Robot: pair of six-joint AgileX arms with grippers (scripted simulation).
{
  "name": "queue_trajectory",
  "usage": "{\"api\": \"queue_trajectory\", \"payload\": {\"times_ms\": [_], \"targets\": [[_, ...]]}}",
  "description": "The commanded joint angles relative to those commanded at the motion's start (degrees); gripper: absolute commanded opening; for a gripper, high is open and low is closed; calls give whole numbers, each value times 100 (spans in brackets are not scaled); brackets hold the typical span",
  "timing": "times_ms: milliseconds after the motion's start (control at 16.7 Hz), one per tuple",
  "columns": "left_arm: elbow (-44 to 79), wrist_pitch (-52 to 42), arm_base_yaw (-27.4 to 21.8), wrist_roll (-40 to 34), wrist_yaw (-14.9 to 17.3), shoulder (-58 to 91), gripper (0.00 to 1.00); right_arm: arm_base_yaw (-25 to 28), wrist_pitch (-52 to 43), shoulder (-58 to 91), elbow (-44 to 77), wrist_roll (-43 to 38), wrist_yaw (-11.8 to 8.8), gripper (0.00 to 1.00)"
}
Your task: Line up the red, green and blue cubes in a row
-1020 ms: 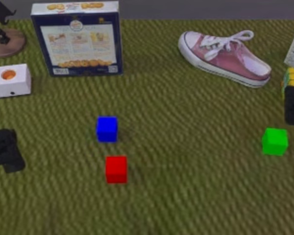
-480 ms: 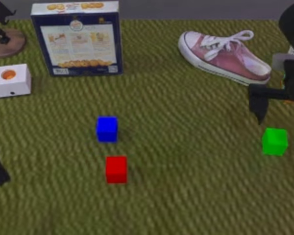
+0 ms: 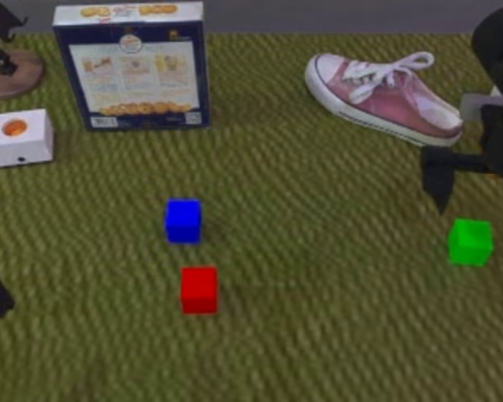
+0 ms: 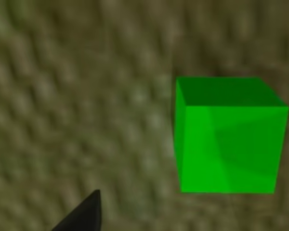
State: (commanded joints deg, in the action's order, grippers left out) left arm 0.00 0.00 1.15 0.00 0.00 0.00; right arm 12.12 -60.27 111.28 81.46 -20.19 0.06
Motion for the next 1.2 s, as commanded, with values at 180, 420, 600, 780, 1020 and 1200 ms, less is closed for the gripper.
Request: {"api": "queue_trajectory", "payload": {"times_ms": [180, 420, 600, 780, 1020, 1200], "targets": [[0, 0, 0, 0, 0, 0, 100, 13, 558, 223, -324, -6, 2, 100], [0, 0, 0, 0, 0, 0, 100, 26, 1431, 579, -811, -26, 4, 100], [0, 0, 0, 0, 0, 0, 100, 30, 1554, 650, -895, -31, 5, 100], [0, 0, 0, 0, 0, 0, 100, 30, 1554, 650, -895, -31, 5, 92], [0, 0, 0, 0, 0, 0, 100, 30, 1554, 650, -895, -31, 5, 62], [0, 0, 0, 0, 0, 0, 100, 30, 1554, 650, -895, -31, 5, 40]]}}
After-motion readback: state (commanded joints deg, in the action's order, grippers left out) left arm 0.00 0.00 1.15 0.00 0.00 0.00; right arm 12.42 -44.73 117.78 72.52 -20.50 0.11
